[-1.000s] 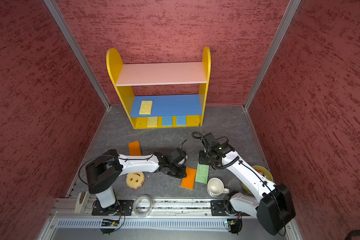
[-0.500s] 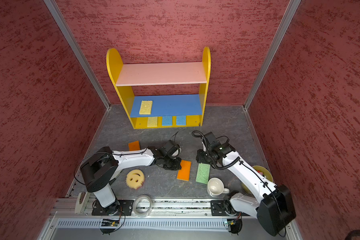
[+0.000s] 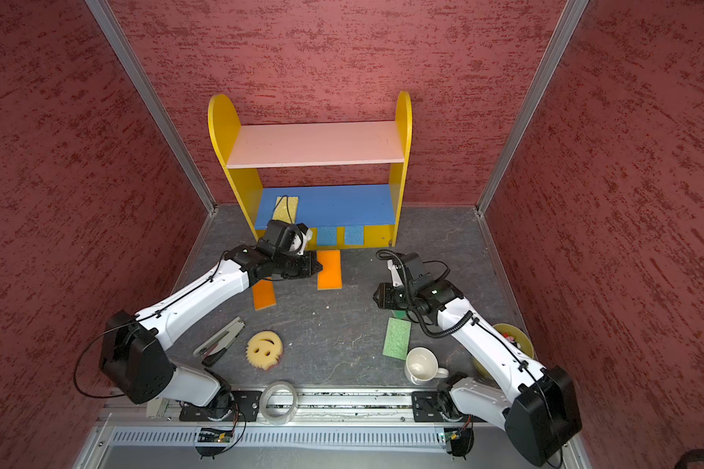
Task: Arrange cleaning sponges on a shelf
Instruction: Pick up the cleaning sponge from the bottom-center of the table, then place the cleaning sponge on the shelf.
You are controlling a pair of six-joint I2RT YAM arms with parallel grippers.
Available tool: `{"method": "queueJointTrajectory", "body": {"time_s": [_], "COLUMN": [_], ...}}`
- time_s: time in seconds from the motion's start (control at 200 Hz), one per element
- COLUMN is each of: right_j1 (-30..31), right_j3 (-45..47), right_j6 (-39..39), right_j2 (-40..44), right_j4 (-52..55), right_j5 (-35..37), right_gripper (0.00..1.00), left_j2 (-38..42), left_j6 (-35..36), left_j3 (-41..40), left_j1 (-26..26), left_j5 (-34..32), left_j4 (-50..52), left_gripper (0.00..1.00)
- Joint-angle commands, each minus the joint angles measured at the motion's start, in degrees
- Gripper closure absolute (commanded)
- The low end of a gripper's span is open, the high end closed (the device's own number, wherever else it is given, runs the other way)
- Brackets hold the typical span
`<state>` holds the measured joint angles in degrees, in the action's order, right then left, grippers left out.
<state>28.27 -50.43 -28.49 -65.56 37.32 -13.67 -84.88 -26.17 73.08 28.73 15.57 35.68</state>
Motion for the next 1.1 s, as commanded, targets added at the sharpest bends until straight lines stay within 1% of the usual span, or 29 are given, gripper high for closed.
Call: {"method": "queueJointTrajectory", "body": {"time_s": [0.0,0.145,0.2,0.23,0.351,0.621,0.756,0.937,1.017,1.092], "right_j1": [-0.29,-0.31,-0.24,-0.24,-0.25,-0.24,-0.25,-0.24,-0.26,-0.29], "right_j3": [1.45,3.30,3.83,4.07,4.86,5.48,6.05,6.36,6.43,6.44], "right_j6": [-0.34,-0.67,-0.56,-0.52,-0.25,0.89,0.38,0.26,0.06,-0.16], "right_j2": [0.65,0.55,0.61,0.54,0.04,-1.76,-2.42,-4.20,-4.49,-4.49], "right_j4": [-4.16,-6.52,-7.30,-7.79,-9.60,-13.60,-16.67,-17.85,-18.19,-18.46], "right_j5": [-1.05,-1.18,-1.10,-0.95,-0.82,-2.11,-3.43,-3.90,-4.08,-3.95], "right_gripper": [0.49,0.49,0.49,0.49,0.49,0.49,0.49,0.49,0.49,0.49], "left_j2": [-1.38,-8.04,-10.82,-12.20,-17.42,-26.95,-28.66,-31.07,-32.25,-33.38], "left_j6": [2.79,1.85,1.06,0.67,-0.16,-2.59,-4.94,-7.98,-9.04,-9.42], "left_j3": [4.93,13.32,15.99,17.11,21.14,29.91,31.82,33.83,34.18,35.04], "left_j1": [-3.08,-6.40,-7.29,-7.65,-7.89,-9.83,-11.06,-12.39,-12.73,-12.87], "left_j5": [-3.05,-7.72,-7.51,-7.50,-10.76,-10.59,-9.63,-9.38,-8.94,-8.32], "left_j4": [0.65,0.08,-0.67,-1.04,-2.60,-4.55,-6.57,-8.16,-8.98,-8.95], "left_gripper": [1.00,1.00,1.00,1.00,1.00,1.00,1.00,0.99,0.96,0.89]}}
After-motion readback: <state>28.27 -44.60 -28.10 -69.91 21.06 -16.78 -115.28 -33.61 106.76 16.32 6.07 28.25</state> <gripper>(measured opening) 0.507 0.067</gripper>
